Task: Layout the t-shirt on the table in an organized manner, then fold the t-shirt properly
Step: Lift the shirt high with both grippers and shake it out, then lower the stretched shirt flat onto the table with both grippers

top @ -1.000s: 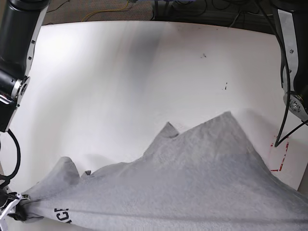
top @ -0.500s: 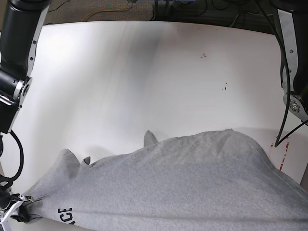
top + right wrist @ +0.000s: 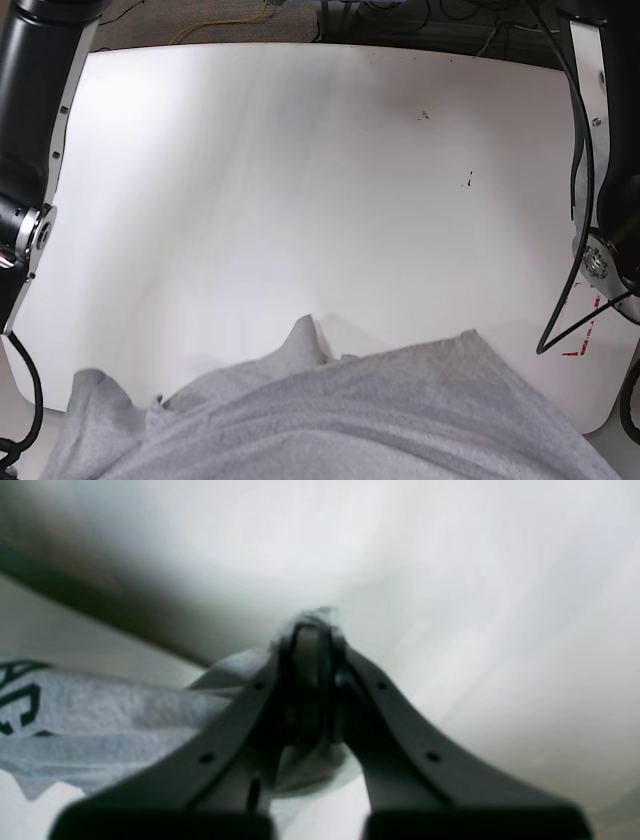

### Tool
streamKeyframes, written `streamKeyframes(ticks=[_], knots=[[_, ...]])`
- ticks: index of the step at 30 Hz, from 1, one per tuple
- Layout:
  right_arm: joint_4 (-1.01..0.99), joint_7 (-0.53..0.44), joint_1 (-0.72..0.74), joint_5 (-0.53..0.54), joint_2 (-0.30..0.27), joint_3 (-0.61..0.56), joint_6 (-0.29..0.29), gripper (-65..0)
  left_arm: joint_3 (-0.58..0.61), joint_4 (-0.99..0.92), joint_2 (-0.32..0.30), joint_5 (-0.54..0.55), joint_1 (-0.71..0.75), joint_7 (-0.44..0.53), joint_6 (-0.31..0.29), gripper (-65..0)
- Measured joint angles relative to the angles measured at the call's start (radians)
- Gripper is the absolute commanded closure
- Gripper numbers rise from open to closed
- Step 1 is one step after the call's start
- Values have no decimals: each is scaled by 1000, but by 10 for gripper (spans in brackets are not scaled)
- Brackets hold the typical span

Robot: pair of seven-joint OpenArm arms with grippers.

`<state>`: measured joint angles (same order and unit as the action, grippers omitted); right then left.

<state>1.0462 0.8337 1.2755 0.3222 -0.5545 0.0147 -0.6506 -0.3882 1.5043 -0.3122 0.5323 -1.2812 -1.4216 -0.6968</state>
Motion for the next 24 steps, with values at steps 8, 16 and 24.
streamKeyframes(ticks=[8,16,24], knots=[[0,40,56,-3,-6,1,4,0,25,5,22,-37,-61,4,0,-6],[69,82,-19,3,-42,8,0,0,25,14,18,-35,25,9,0,-6],[250,88,-335,4,-58,163,1,0,19,29,2,-43,252,-5,0,-6]])
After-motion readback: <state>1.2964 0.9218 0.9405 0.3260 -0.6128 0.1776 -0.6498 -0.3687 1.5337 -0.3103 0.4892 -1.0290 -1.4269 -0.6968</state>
